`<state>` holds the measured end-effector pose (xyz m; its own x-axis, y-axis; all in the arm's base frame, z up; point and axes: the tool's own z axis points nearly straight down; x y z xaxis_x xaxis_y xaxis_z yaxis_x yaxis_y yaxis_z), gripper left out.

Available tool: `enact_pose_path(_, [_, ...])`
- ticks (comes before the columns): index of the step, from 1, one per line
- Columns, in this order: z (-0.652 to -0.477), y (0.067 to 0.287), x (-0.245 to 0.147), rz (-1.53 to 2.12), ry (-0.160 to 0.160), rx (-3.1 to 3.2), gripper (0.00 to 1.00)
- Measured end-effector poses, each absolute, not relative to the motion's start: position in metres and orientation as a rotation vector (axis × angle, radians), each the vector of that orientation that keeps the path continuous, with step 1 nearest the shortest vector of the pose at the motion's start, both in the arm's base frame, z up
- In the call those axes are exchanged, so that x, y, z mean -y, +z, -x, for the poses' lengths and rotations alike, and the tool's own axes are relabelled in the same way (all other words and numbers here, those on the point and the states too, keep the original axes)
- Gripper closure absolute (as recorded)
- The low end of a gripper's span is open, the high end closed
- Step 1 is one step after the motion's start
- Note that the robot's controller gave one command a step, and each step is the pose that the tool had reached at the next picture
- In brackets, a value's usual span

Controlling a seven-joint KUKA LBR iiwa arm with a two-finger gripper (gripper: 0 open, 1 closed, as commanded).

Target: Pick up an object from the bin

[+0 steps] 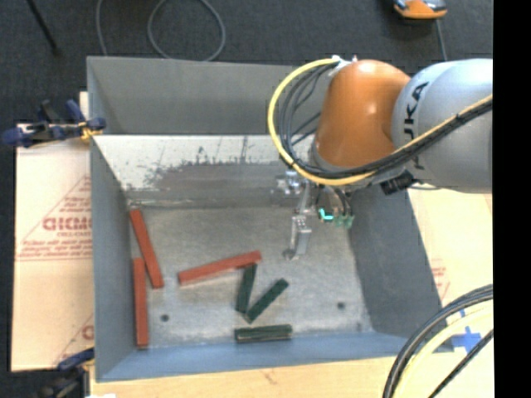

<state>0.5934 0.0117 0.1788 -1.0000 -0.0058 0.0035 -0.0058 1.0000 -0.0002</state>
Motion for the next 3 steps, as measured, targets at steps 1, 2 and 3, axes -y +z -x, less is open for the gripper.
enact_pose_path(1, [-0.603,0.07,-0.084,-0.472,0.001,3.107,0.0])
enact_pose_path(2, [-0.581,0.102,-0.115,-0.36,-0.003,3.122,0.0])
enact_pose_path(3, [-0.58,0.102,-0.116,-0.298,-0.002,3.126,0.0])
